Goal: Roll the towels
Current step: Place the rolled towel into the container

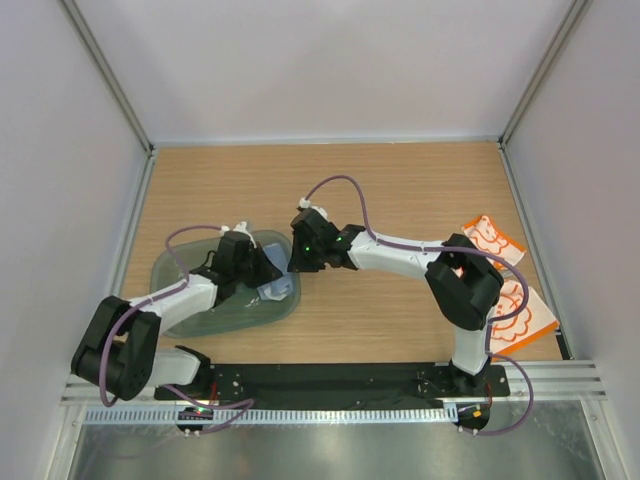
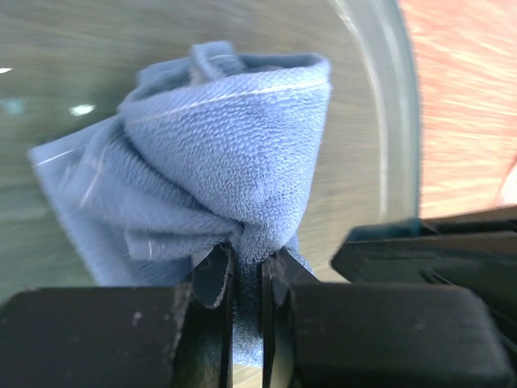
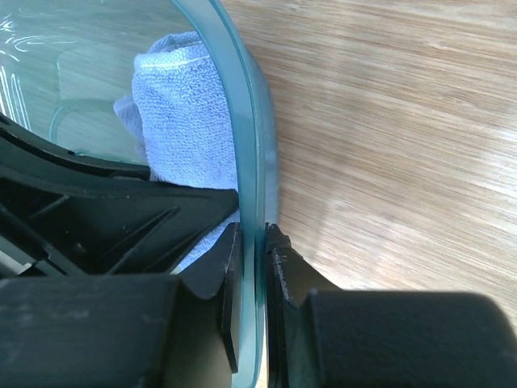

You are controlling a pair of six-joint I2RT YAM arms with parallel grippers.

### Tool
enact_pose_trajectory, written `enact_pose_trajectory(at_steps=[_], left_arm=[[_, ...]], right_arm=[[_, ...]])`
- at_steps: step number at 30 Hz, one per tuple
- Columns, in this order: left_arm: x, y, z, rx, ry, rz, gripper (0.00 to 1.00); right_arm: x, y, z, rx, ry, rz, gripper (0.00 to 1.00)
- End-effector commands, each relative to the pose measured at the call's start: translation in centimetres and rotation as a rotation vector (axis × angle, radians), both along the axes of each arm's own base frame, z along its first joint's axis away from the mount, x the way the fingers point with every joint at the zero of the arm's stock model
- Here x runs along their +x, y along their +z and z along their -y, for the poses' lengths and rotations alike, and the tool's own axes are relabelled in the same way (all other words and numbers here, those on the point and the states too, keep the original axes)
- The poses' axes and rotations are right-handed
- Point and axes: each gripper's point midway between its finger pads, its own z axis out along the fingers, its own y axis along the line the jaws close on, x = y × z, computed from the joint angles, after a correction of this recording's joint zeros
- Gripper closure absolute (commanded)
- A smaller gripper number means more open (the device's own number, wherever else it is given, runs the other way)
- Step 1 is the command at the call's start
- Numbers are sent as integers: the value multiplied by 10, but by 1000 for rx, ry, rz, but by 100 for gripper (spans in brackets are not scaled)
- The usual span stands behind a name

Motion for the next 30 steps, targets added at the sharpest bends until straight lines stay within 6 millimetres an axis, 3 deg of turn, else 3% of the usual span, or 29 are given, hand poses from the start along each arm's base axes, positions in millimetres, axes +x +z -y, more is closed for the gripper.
enact_pose_trajectory(at_steps=[1, 5, 15, 17, 20, 21, 24, 25, 26, 27, 28, 30], left_arm=[[1, 26, 36, -206, -116, 103, 100], [-4, 26, 37, -232, -130, 123, 100], [-23, -38, -28, -91, 88, -126, 100], [-28, -43, -29, -99, 78, -170, 100], [-36, -55, -30, -90, 94, -265, 86], [-38, -58, -29, -90, 96, -288, 73], [-46, -72, -31, -74, 110, -373, 50], [-53, -79, -34, -61, 125, -418, 49], [-54, -81, -35, -61, 131, -431, 56], [-55, -83, -35, -61, 138, -442, 91], [-59, -87, -37, -56, 149, -468, 100], [-58, -87, -36, -56, 149, -470, 100]], right_arm=[[-2, 10, 2, -14, 10, 31, 99], [-1, 10, 3, -17, 3, 32, 99], [1, 6, 12, -49, -18, 26, 99], [3, 5, 15, -51, -26, 26, 99], [3, 4, 16, -55, -30, 21, 99], [3, 5, 15, -53, -31, 21, 99], [4, 6, 17, -54, -37, 22, 99], [3, 6, 17, -57, -36, 22, 99], [3, 5, 19, -62, -38, 20, 99], [4, 5, 20, -64, -40, 20, 99], [4, 6, 20, -65, -39, 21, 99], [5, 5, 22, -67, -44, 22, 99]])
